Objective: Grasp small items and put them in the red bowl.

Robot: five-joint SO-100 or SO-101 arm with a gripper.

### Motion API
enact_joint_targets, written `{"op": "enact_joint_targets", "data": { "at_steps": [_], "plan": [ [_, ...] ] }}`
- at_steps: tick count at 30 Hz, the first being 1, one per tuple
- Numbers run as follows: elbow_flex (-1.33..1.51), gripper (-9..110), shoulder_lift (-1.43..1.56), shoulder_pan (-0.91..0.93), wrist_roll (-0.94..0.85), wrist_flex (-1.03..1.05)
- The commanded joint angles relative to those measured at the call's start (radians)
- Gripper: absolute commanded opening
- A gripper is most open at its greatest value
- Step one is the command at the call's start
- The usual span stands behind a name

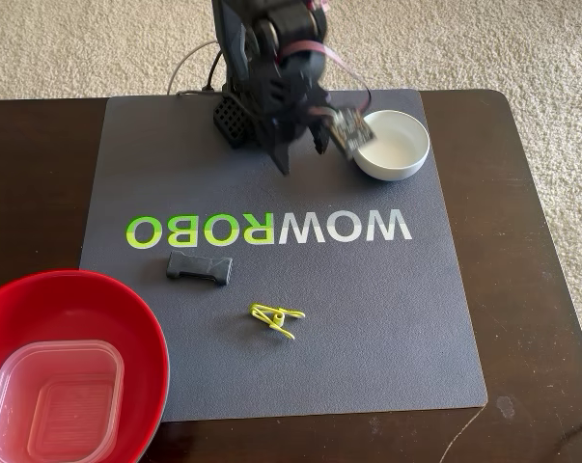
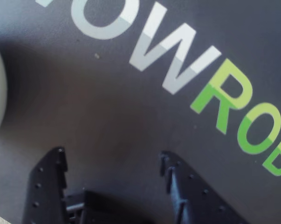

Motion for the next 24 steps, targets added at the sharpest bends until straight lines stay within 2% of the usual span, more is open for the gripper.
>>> {"op": "enact_joint_targets", "data": {
  "at_steps": [1,4,15,20,24],
  "plan": [
    [-0.161,26,-0.233,-0.066,-0.048,-0.031],
    [-0.209,26,-0.313,-0.161,-0.117,-0.034],
    [-0.261,26,-0.195,-0.571,-0.38,-0.026],
    [-0.247,26,-0.325,-0.606,-0.433,-0.12],
    [-0.255,25,-0.457,-0.568,-0.437,-0.184]
  ]
}}
